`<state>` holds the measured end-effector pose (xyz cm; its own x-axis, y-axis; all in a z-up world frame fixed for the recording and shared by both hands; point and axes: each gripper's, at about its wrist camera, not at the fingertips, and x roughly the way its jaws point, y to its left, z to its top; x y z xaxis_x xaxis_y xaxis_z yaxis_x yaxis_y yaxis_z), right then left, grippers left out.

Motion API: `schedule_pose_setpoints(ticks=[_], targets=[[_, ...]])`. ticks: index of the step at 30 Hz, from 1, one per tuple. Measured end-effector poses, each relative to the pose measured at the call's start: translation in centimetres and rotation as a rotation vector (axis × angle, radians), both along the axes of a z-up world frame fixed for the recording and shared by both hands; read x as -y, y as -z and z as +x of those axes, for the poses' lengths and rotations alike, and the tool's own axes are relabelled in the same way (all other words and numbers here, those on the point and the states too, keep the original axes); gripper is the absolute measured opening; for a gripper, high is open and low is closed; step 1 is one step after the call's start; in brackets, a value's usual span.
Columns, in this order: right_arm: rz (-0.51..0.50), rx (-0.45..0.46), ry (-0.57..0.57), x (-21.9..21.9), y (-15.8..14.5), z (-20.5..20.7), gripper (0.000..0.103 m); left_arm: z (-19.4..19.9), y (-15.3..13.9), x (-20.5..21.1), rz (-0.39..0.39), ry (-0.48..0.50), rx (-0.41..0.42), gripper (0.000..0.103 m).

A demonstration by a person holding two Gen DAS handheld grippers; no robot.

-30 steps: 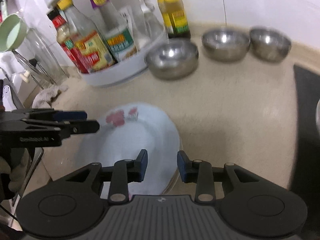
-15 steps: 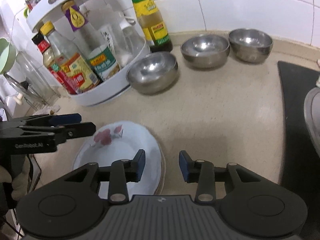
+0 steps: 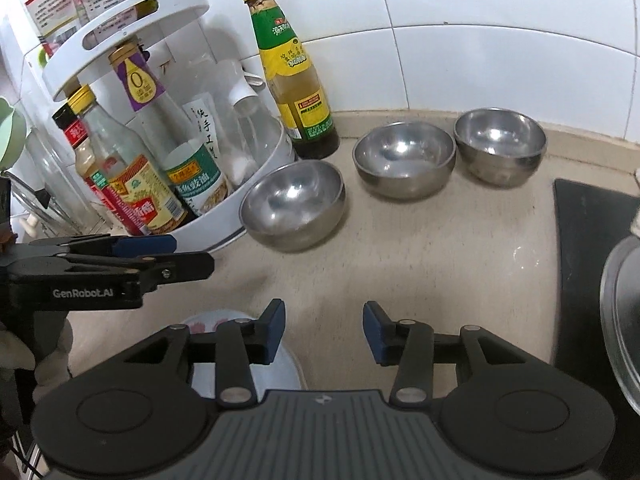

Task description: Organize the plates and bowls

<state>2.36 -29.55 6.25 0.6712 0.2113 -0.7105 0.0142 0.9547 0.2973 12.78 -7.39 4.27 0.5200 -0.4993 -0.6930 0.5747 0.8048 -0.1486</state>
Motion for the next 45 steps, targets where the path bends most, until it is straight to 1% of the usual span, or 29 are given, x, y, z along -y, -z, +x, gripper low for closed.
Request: schedule_pose_setpoints(ticks=[7,12,14,18,22,24,25,26,27,28,29,32,38,40,43,45], targets=[[0.002,0.019,0.022,0.9,-0.2,3.8,0.041,3.0,1.2,1.3,0.004,-0.033,-0.035,0.077],[0.012,0.007,0.035,1.2,0.2,7.0,0.041,5.0,2.6,1.8,0.01,-0.063,-0.082,0.077],[0.012,-0.007,0.046,1.3,0.7,8.5,0.041,5.7,3.0,1.8,-0.002,-0.073,-0.098,0.078],[0.06,-0.044,0.05,1.5,1.6,11.0,0.041,7.3,3.5,1.9,-0.024,-0.103,-0.122,0.08],[0.065,-0.064,0.03,1.1,2.8,13.0,0.041,8.5,4.3,2.6,-0.023,-0.11,-0.138,0.078],[0.066,-0.074,0.009,0.7,3.2,13.8,0.041,8.8,4.6,3.0,-0.013,-0.107,-0.128,0.078],[0.069,-0.081,-0.002,0.5,3.4,14.2,0.04,8.9,4.8,3.1,-0.004,-0.105,-0.118,0.076],[0.076,-0.089,-0.004,0.4,3.6,14.4,0.033,9.1,5.0,3.3,0.003,-0.107,-0.116,0.074],[0.086,-0.101,-0.001,0.5,3.9,14.8,0.019,9.2,5.1,3.3,0.009,-0.105,-0.114,0.073],[0.098,-0.115,-0.006,0.6,4.2,14.9,0.018,9.2,5.1,3.4,0.016,-0.098,-0.104,0.07],[0.104,-0.118,-0.004,0.7,4.3,14.9,0.018,9.0,5.1,3.5,0.025,-0.087,-0.095,0.065],[0.098,-0.121,0.001,0.9,4.0,14.3,0.018,8.6,5.2,3.7,0.036,-0.064,-0.108,0.058],[0.086,-0.151,0.005,2.4,3.0,11.2,0.018,6.2,4.8,4.8,0.035,0.024,-0.136,0.057],[0.088,-0.158,0.019,3.3,2.5,9.4,0.018,5.1,4.6,5.5,0.037,0.06,-0.138,0.057],[0.119,-0.175,0.057,4.7,2.1,6.8,0.018,3.2,4.1,6.6,0.034,0.125,-0.146,0.059],[0.132,-0.185,0.083,5.4,1.9,4.7,0.018,1.8,3.9,7.4,0.043,0.172,-0.137,0.059]])
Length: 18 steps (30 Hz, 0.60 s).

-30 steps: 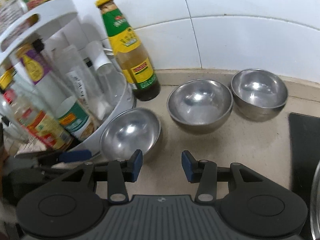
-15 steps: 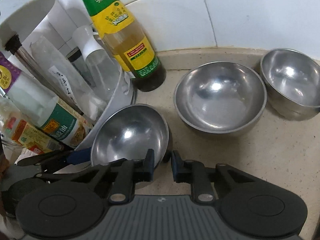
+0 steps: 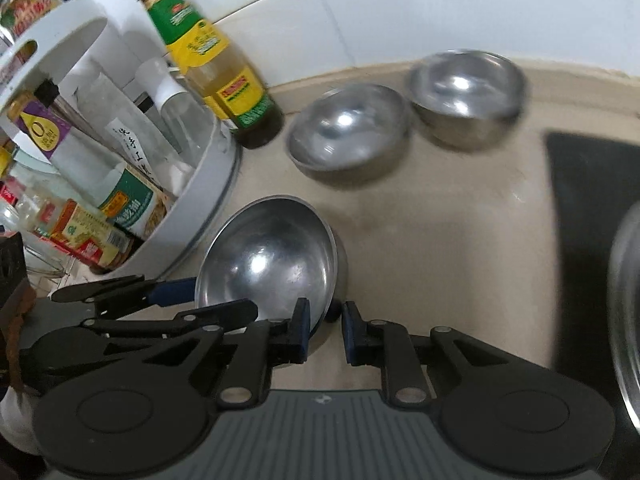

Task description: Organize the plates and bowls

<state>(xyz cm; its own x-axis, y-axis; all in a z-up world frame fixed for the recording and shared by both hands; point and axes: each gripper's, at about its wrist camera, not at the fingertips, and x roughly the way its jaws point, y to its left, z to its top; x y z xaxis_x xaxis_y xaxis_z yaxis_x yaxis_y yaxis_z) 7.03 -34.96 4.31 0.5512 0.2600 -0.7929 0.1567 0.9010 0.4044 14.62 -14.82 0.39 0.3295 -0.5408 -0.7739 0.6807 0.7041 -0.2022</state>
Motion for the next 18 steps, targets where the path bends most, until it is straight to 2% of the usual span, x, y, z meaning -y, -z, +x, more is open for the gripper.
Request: schedule_pose_setpoints(ticks=[6,9,14,18], targets=[[0.013,-0.025,0.069,1.7,0.3,-4.8,0.018,-3.1,0.6,2.0,0.037,0.088,0.003,0.06],[0.03,-0.044,0.087,1.8,1.1,-6.2,0.018,-4.2,0.9,2.1,0.049,0.102,0.011,0.059],[0.046,-0.026,0.11,2.0,1.2,-7.4,0.019,-4.5,1.2,1.9,0.071,0.101,0.015,0.06],[0.026,-0.021,0.101,1.8,0.6,-7.7,0.028,-4.5,0.7,1.2,0.073,0.084,0.03,0.065]])
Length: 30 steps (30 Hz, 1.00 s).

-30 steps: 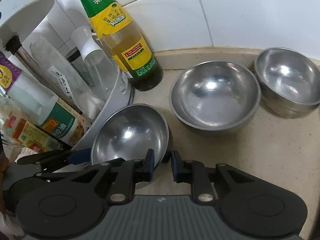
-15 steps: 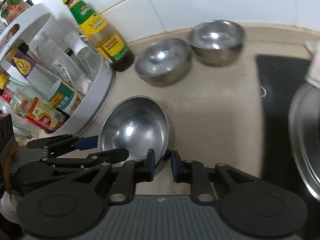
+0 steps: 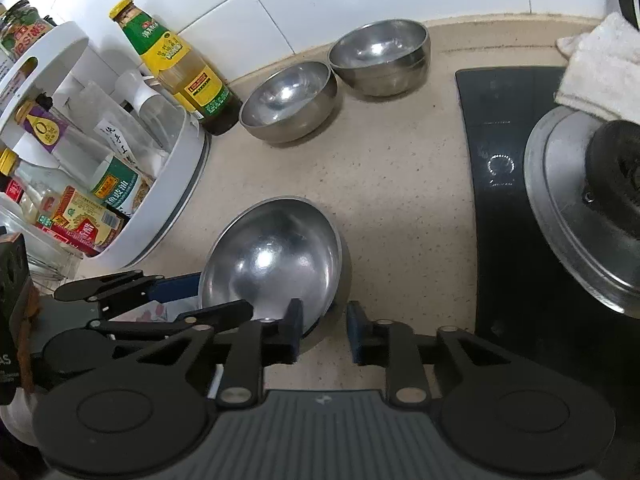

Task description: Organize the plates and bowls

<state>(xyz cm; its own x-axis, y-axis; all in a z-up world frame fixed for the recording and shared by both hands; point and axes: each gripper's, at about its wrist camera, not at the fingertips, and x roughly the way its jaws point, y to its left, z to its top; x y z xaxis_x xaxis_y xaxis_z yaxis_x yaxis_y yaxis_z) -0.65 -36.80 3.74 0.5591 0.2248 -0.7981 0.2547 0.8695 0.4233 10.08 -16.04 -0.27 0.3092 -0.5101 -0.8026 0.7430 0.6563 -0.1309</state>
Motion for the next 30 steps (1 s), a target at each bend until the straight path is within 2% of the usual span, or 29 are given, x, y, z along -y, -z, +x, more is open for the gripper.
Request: schedule_pose_setpoints(ticks=[3,10,12,13,17,19,22,25,30], targets=[[-0.007,0.007,0.008,0.3,-0.7,-0.3,0.029,0.1,-1.0,-0.4,0.0,-0.016,0.024,0.076],[-0.07,0.064,0.0,1.3,-3.4,-0.4,0.039,1.3,-3.7,-1.4,-0.014,-0.069,0.085,0.078],[-0.091,0.082,-0.003,1.4,-4.2,0.2,0.044,1.9,-4.4,-1.2,-0.023,-0.087,0.093,0.081],[-0.102,0.09,-0.005,1.4,-4.7,0.6,0.046,2.2,-4.8,-1.2,-0.026,-0.097,0.099,0.085],[-0.133,0.131,-0.016,1.4,-6.4,2.6,0.062,3.7,-5.9,-0.6,-0.029,-0.121,0.12,0.09],[-0.142,0.146,-0.024,1.3,-7.1,3.8,0.063,4.6,-6.2,-0.1,-0.018,-0.133,0.135,0.094],[-0.142,0.145,-0.03,1.2,-7.7,6.3,0.065,6.3,-6.4,1.0,0.001,-0.143,0.136,0.095],[-0.111,0.128,-0.028,1.3,-7.8,9.4,0.065,8.1,-6.7,2.2,0.023,-0.169,0.146,0.103],[-0.128,0.112,-0.019,1.6,-6.9,13.0,0.065,11.1,-6.1,4.0,0.019,-0.209,0.148,0.103]])
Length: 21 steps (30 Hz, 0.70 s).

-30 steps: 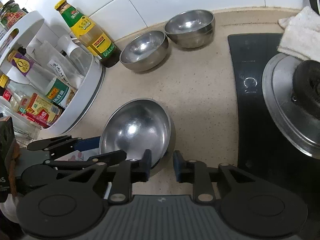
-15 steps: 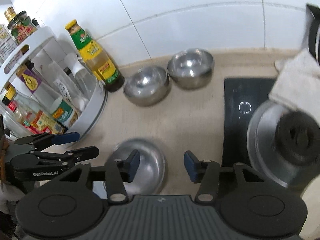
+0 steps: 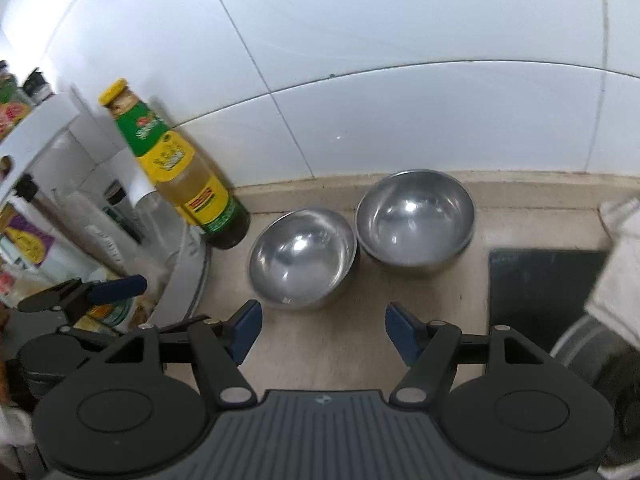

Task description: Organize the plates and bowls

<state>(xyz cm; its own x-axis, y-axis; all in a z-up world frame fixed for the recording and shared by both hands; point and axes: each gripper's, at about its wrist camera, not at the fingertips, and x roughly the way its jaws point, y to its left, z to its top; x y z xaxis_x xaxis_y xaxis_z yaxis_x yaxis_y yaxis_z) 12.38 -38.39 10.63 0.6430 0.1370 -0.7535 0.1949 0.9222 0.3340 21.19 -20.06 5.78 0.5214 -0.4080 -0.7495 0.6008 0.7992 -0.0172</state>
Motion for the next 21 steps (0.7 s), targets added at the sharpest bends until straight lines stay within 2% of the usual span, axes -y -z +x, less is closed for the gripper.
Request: schedule_pose_setpoints(ticks=[3,6,12,14,17,21], targets=[[0.038,-0.045,0.014,0.7,1.7,2.4,0.065,1.9,1.3,1.2,0.026,-0.013,-0.014,0.103],[0.098,-0.067,0.016,1.2,3.0,4.1,0.065,3.5,2.6,1.8,0.022,-0.015,-0.049,0.102],[0.154,-0.104,0.027,1.8,5.3,6.6,0.063,5.5,4.7,2.7,0.017,0.0,-0.098,0.098],[0.189,-0.107,0.028,1.9,5.9,7.1,0.056,5.8,5.2,2.9,0.016,0.012,-0.101,0.088],[0.217,-0.115,0.037,2.0,6.6,7.6,0.05,6.6,6.0,3.0,0.018,0.015,-0.129,0.071],[0.204,-0.135,0.048,1.9,7.4,8.2,0.046,7.5,7.0,3.0,-0.001,0.009,-0.179,0.064]])
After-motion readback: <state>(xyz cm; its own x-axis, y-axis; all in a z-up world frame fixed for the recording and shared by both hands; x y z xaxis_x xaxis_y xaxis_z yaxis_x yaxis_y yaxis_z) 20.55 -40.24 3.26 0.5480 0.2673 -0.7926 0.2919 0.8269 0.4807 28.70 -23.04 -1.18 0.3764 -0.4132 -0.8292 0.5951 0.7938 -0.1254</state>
